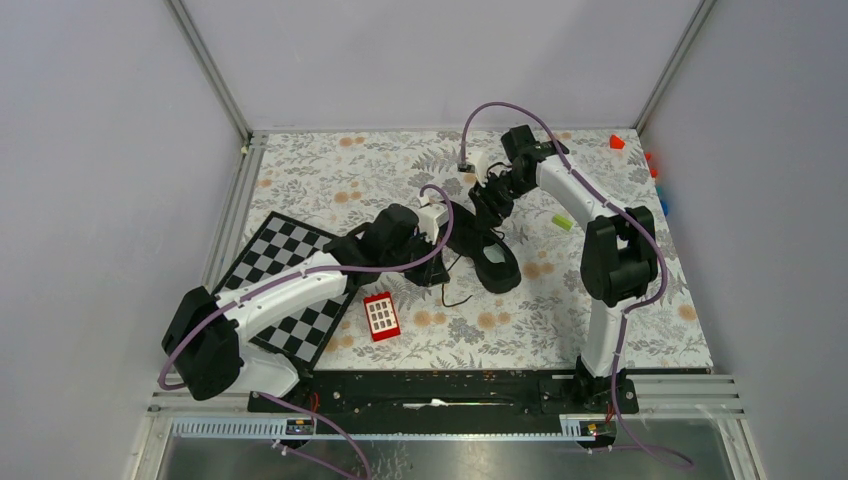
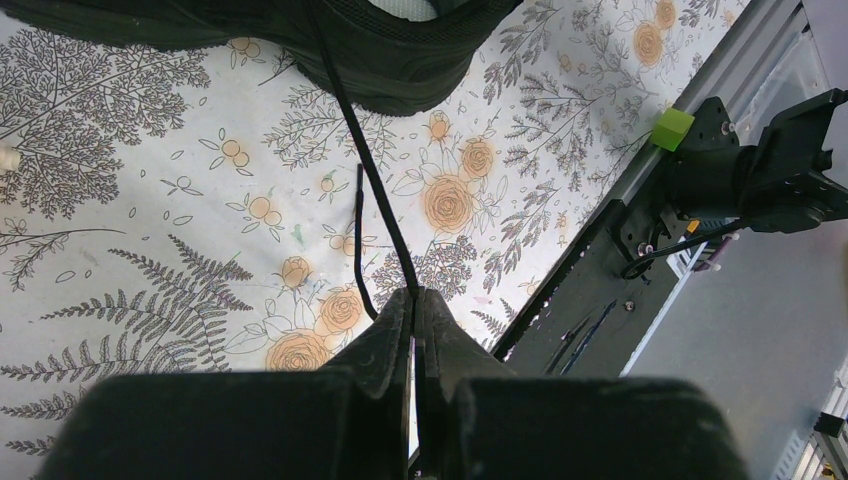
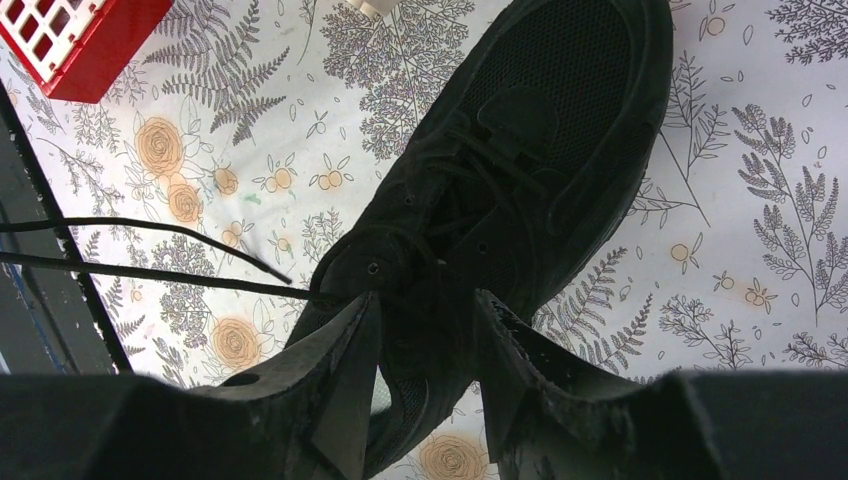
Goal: Tie the shoes
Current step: Cross the shoelace with the shoelace.
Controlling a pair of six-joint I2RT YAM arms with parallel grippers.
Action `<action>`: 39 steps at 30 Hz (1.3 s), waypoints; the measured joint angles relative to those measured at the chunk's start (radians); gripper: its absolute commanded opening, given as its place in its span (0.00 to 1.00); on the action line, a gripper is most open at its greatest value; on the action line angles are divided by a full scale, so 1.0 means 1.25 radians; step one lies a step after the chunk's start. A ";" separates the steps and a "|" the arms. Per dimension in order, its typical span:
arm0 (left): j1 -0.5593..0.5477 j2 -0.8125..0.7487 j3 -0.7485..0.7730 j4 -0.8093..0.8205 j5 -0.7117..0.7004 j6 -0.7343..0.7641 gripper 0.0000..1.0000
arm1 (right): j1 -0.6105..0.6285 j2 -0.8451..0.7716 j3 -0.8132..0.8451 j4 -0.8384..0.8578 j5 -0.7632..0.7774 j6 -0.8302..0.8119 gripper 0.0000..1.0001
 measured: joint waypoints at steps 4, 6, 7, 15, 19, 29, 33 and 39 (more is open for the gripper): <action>0.000 0.005 0.002 -0.001 0.000 0.000 0.00 | 0.000 0.000 0.000 0.000 0.000 0.001 0.34; 0.000 0.007 0.005 -0.002 0.000 0.000 0.00 | 0.000 0.000 0.000 0.001 -0.001 0.001 0.26; 0.000 0.007 0.005 -0.001 0.000 0.000 0.00 | 0.000 0.000 0.000 0.001 -0.002 0.002 0.23; 0.000 0.009 0.005 -0.001 -0.002 0.000 0.00 | 0.000 0.001 -0.011 0.004 -0.004 0.010 0.37; 0.000 0.009 0.005 -0.001 -0.003 0.000 0.00 | 0.001 0.001 -0.029 0.025 -0.006 0.016 0.37; 0.000 0.009 0.005 -0.001 -0.005 0.000 0.00 | 0.001 0.001 -0.031 0.044 -0.005 0.052 0.00; -0.001 0.009 0.005 -0.001 -0.009 0.000 0.00 | 0.002 -0.002 -0.040 0.055 0.000 0.061 0.00; -0.001 0.009 0.005 0.002 -0.015 -0.003 0.00 | 0.016 -0.104 -0.197 0.205 0.040 0.110 0.00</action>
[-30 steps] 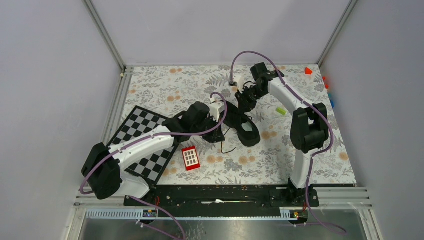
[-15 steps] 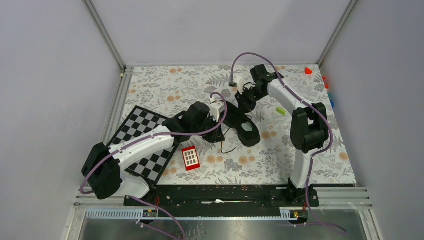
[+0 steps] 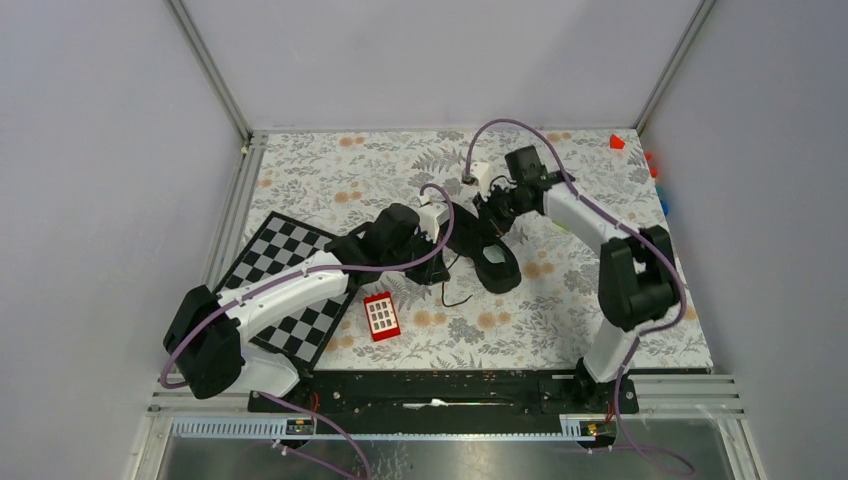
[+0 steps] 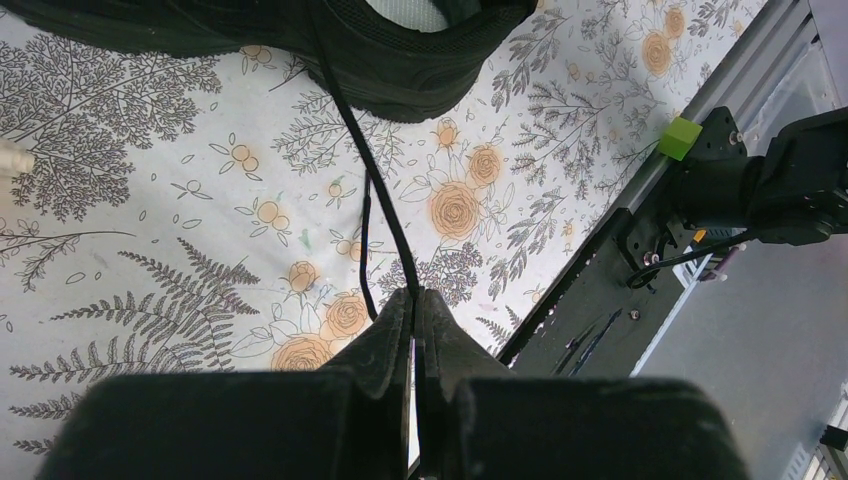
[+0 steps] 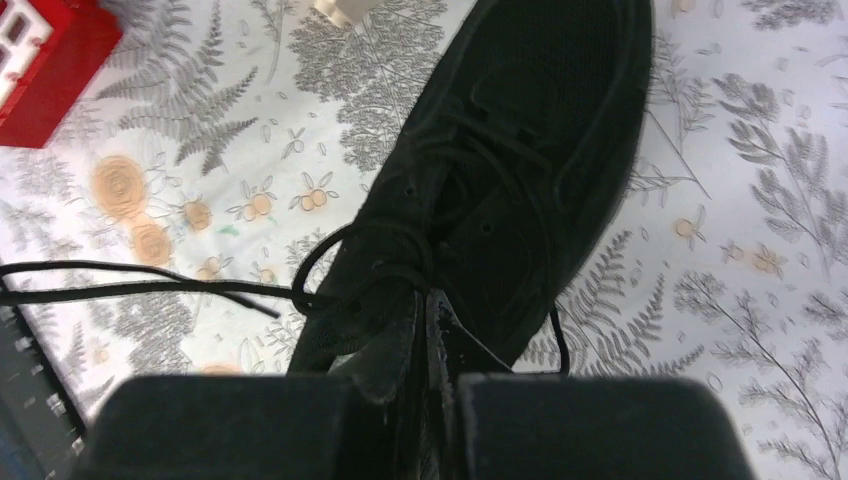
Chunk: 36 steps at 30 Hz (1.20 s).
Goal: Tie the shoes
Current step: Cross the shoelace with the shoelace.
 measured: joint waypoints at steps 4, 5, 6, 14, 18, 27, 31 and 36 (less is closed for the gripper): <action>0.000 0.000 0.000 0.007 -0.003 -0.004 0.00 | 0.023 -0.142 -0.207 0.212 0.076 0.065 0.00; 0.000 0.000 0.000 0.008 -0.004 -0.004 0.00 | 0.027 -0.167 -0.244 0.253 0.094 0.079 0.00; 0.000 0.000 0.000 0.010 -0.004 -0.005 0.00 | 0.030 -0.187 -0.275 0.293 0.111 0.097 0.00; 0.002 0.006 0.003 0.020 -0.013 -0.006 0.00 | 0.036 -0.206 -0.276 0.340 0.223 0.217 0.00; 0.009 0.023 0.013 0.028 -0.020 -0.007 0.00 | 0.037 -0.204 -0.248 0.300 0.240 0.269 0.00; 0.034 0.048 0.030 0.045 -0.021 -0.015 0.00 | 0.039 -0.261 -0.262 0.223 0.231 0.470 0.00; 0.043 0.054 0.048 0.048 -0.020 -0.014 0.00 | 0.045 -0.317 -0.282 0.198 0.205 0.574 0.00; 0.062 0.063 0.080 0.047 -0.019 -0.003 0.00 | 0.055 -0.369 -0.301 0.183 0.179 0.680 0.00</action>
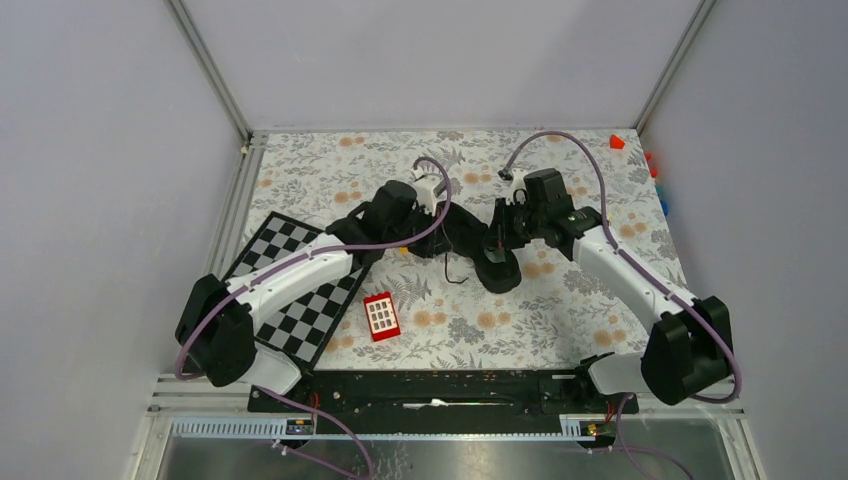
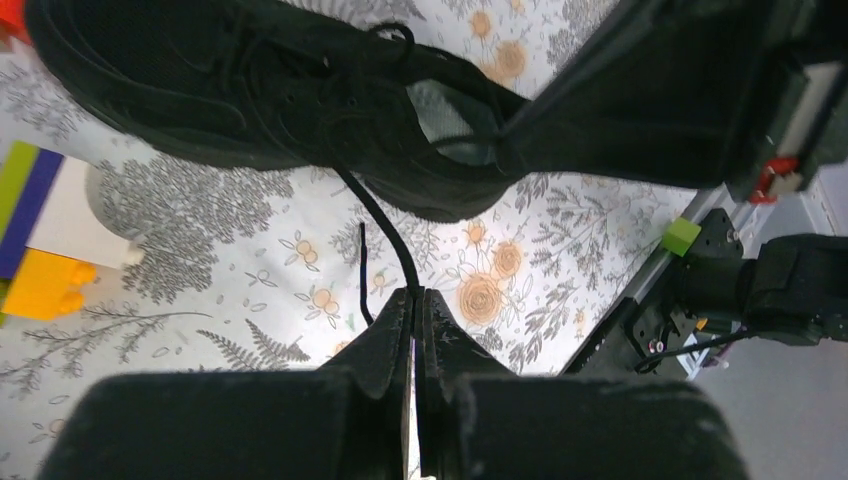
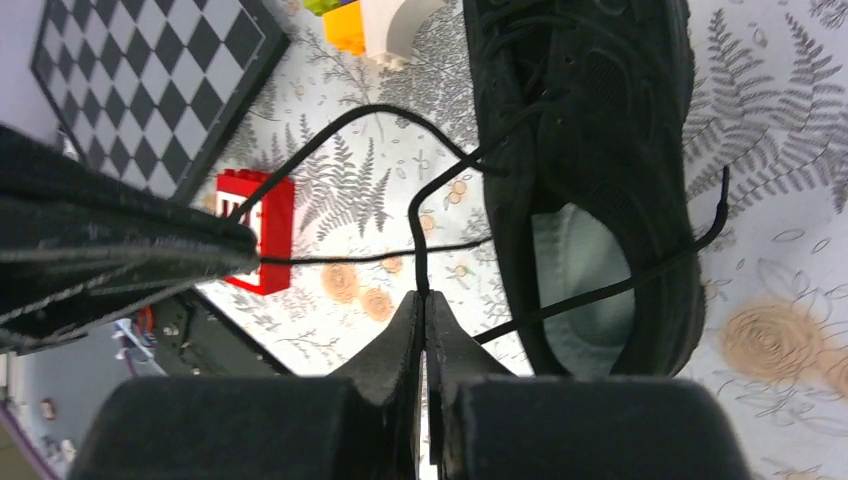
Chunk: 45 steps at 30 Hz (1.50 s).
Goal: Tie the shoes
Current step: Cross the shoelace with the shoelace.
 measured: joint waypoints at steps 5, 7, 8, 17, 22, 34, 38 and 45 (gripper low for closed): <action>0.028 0.006 0.036 -0.007 0.002 0.021 0.00 | 0.003 -0.064 -0.021 0.000 -0.004 0.078 0.00; 0.038 0.007 0.051 -0.009 0.002 0.031 0.00 | 0.004 -0.093 -0.027 0.000 -0.003 0.100 0.00; 0.043 0.007 0.057 -0.009 0.002 0.037 0.00 | 0.005 -0.105 -0.028 0.000 -0.003 0.107 0.00; 0.069 0.007 0.072 -0.037 0.026 0.066 0.00 | 0.008 -0.107 0.000 -0.024 0.018 0.084 0.00; 0.067 0.009 0.070 -0.042 0.050 0.061 0.00 | 0.009 0.027 0.086 -0.052 0.035 0.031 0.00; 0.050 0.022 0.069 -0.037 0.065 0.045 0.00 | 0.009 0.188 0.158 -0.071 0.099 -0.015 0.00; 0.048 0.022 0.069 -0.036 0.065 0.042 0.00 | 0.009 0.217 0.174 -0.068 0.108 -0.015 0.00; 0.046 0.022 0.069 -0.035 0.065 0.038 0.00 | 0.009 0.254 0.219 -0.061 0.110 -0.016 0.00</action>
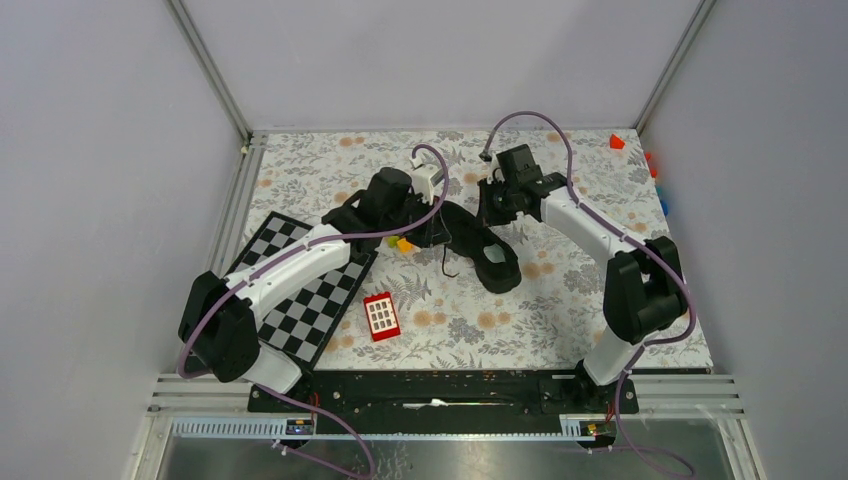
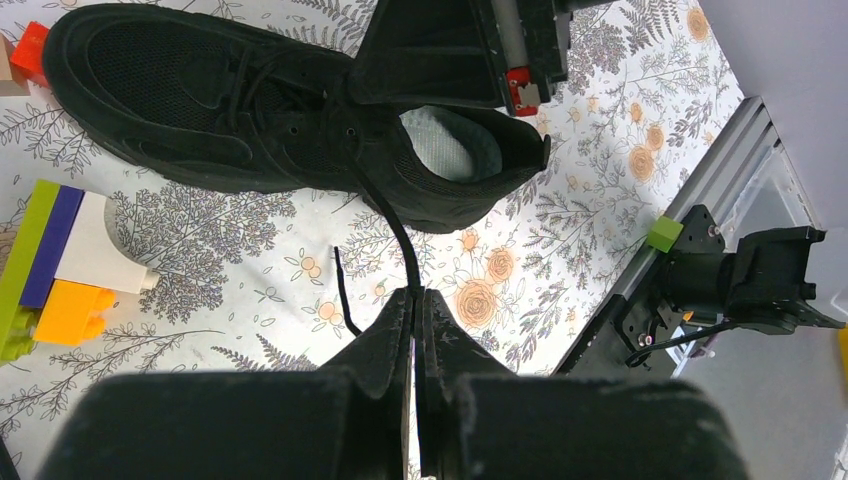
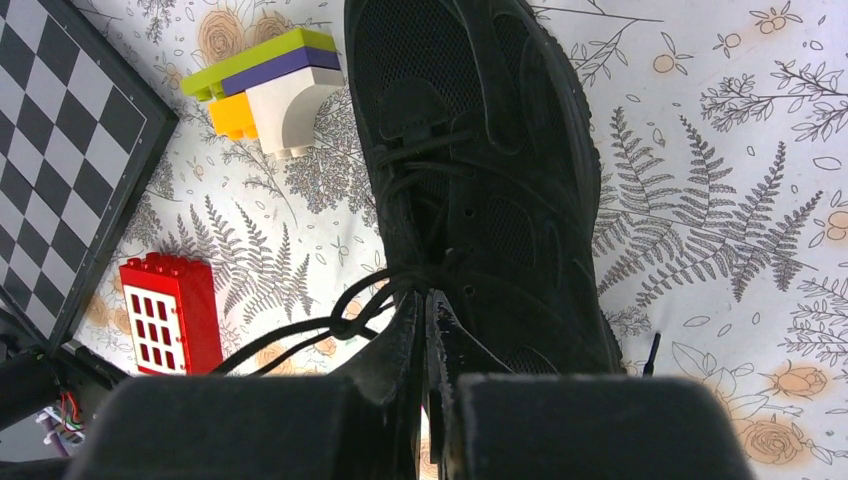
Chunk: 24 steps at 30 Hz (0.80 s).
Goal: Tie the shoes
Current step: Cross the shoelace with the shoelace.
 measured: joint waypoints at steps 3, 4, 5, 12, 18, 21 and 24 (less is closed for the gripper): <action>0.000 0.000 0.000 0.002 0.001 -0.002 0.00 | 0.000 0.013 0.004 0.004 0.000 -0.001 0.00; 0.000 0.000 0.000 0.002 0.001 -0.002 0.00 | 0.000 0.017 0.004 0.004 0.001 -0.003 0.00; 0.000 0.000 0.000 0.003 0.001 -0.004 0.00 | 0.000 0.021 0.004 0.004 0.001 -0.004 0.00; -0.001 0.000 0.000 0.004 0.003 -0.007 0.00 | 0.009 0.027 -0.012 0.012 0.026 -0.011 0.00; -0.008 0.000 0.000 0.004 0.004 -0.011 0.00 | 0.049 0.027 -0.037 0.030 0.103 -0.028 0.00; -0.013 0.000 0.000 0.005 0.004 -0.013 0.00 | 0.068 0.019 -0.074 0.070 0.158 -0.033 0.00; -0.020 0.000 -0.012 0.010 0.004 -0.016 0.00 | 0.087 -0.013 -0.152 0.164 0.210 -0.034 0.00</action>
